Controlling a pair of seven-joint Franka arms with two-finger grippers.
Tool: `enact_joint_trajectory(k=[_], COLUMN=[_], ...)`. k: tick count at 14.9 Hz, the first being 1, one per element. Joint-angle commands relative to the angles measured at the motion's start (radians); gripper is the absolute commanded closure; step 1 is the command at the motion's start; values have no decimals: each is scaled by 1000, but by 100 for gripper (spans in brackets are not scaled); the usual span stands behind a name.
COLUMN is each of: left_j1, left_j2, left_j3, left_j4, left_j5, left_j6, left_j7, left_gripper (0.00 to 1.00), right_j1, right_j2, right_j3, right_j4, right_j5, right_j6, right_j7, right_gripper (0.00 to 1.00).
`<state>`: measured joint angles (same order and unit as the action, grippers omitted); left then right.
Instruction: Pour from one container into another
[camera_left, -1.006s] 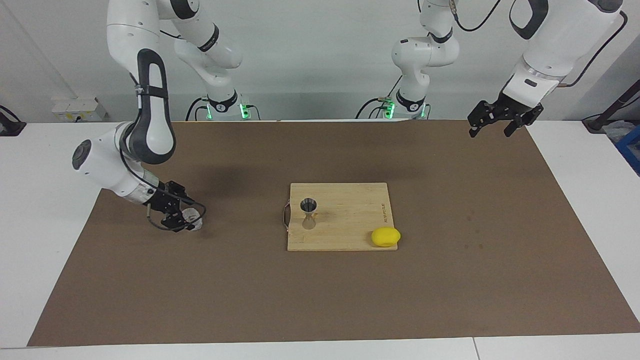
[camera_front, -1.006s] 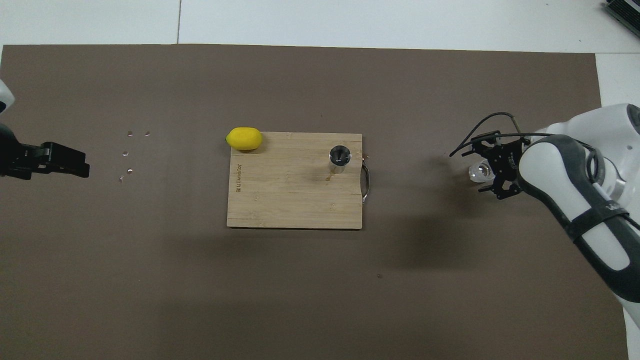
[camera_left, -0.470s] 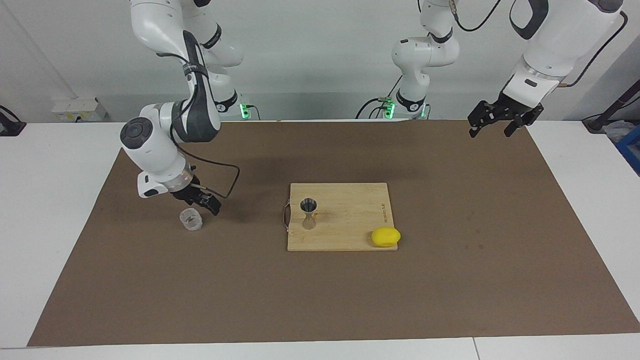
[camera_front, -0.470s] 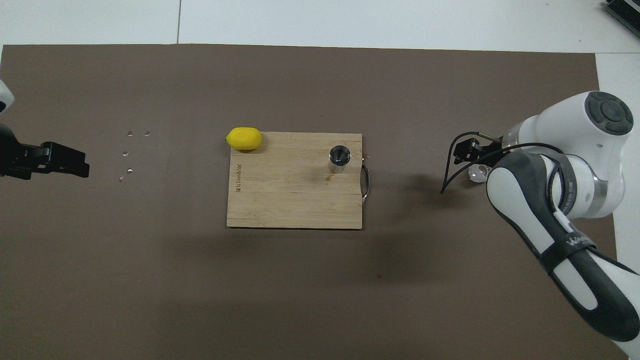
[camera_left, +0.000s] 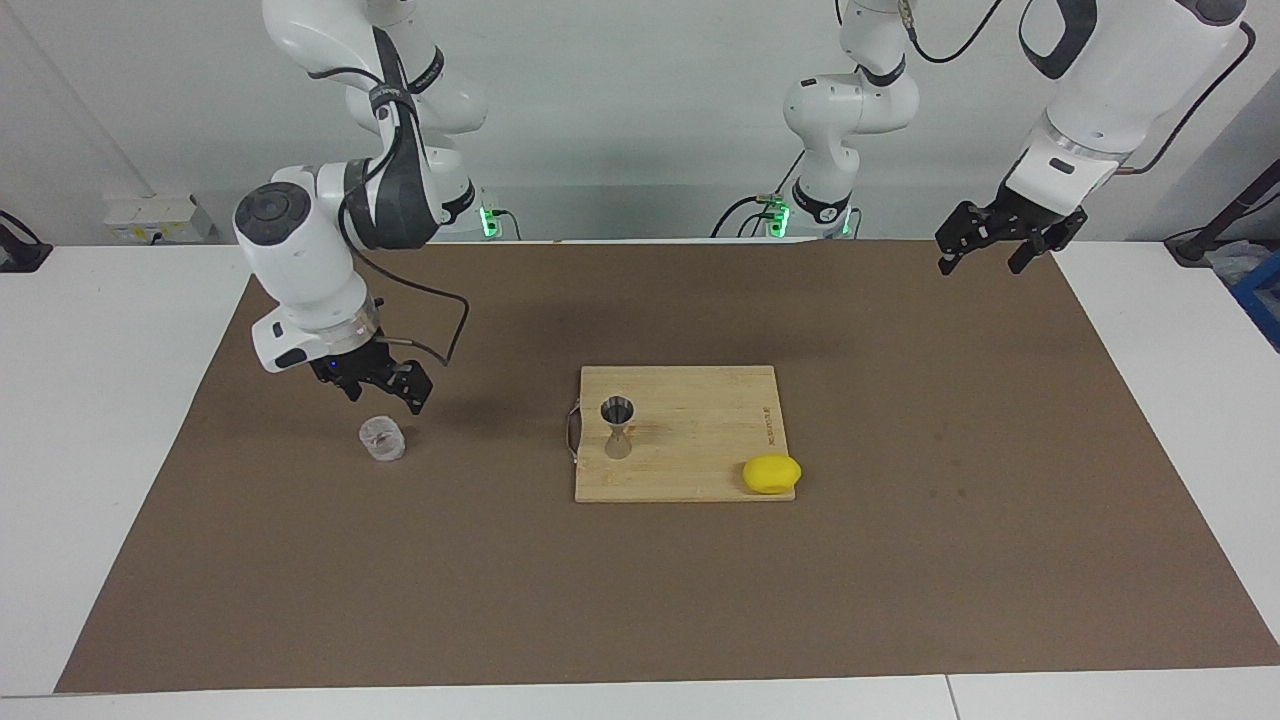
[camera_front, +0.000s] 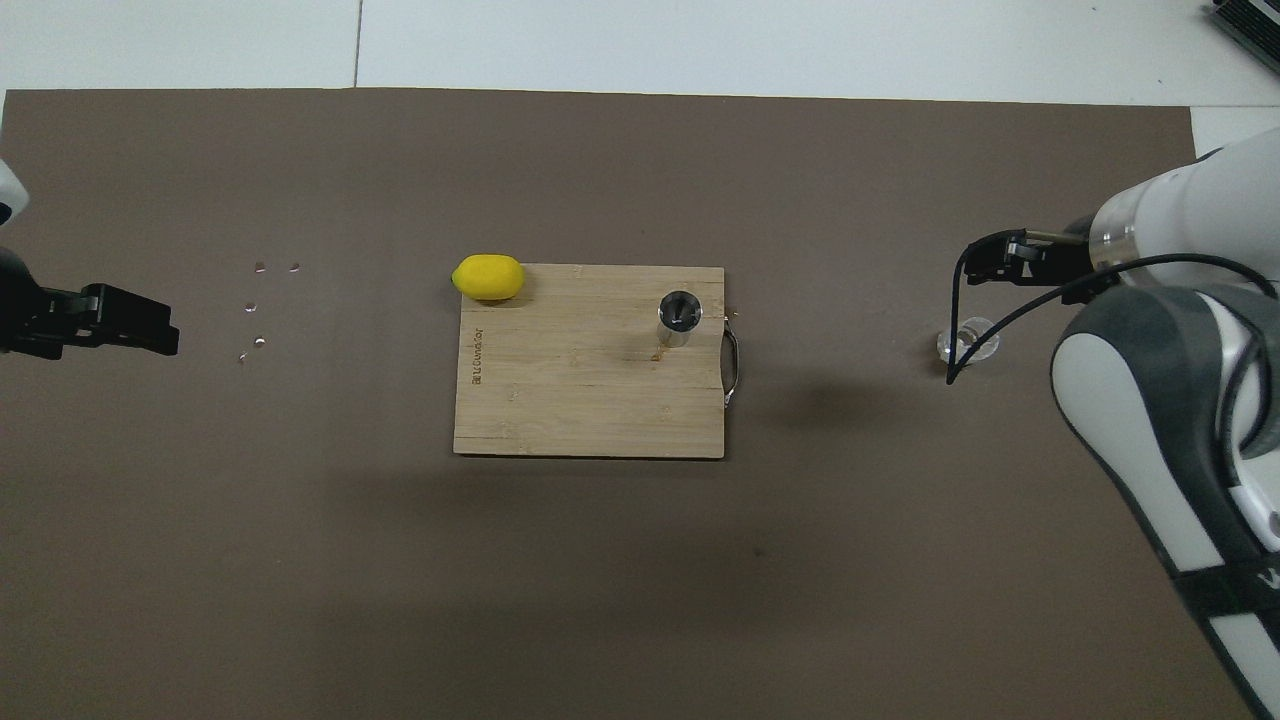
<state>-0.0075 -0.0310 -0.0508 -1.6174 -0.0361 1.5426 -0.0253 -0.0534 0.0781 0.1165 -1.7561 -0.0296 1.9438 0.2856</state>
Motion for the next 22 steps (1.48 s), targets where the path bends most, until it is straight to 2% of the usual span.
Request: enact_joint_trajectory(k=[1, 4, 10, 13, 22], left_j1=[0, 0, -2, 0, 0], left_j2=[-32, -32, -32, -32, -32], left_j3=[2, 2, 2, 2, 2], left_j4=[-36, -36, -36, -36, -36], left_j5=[16, 16, 16, 16, 16], left_j6=[7, 7, 7, 7, 7], left_j7=[1, -1, 1, 1, 1], left_gripper=[0, 0, 0, 0, 0], right_j1=[-3, -3, 17, 15, 1], right_j2=[6, 2, -35, -43, -54], right_j3=[6, 8, 25, 26, 26], right_j4=[114, 170, 150, 136, 115], right_j5=[-21, -21, -30, -30, -46], right_j6=[-109, -195, -313, -313, -273], right_j7=[-20, -20, -40, -101, -106], right_gripper=[0, 0, 0, 0, 0])
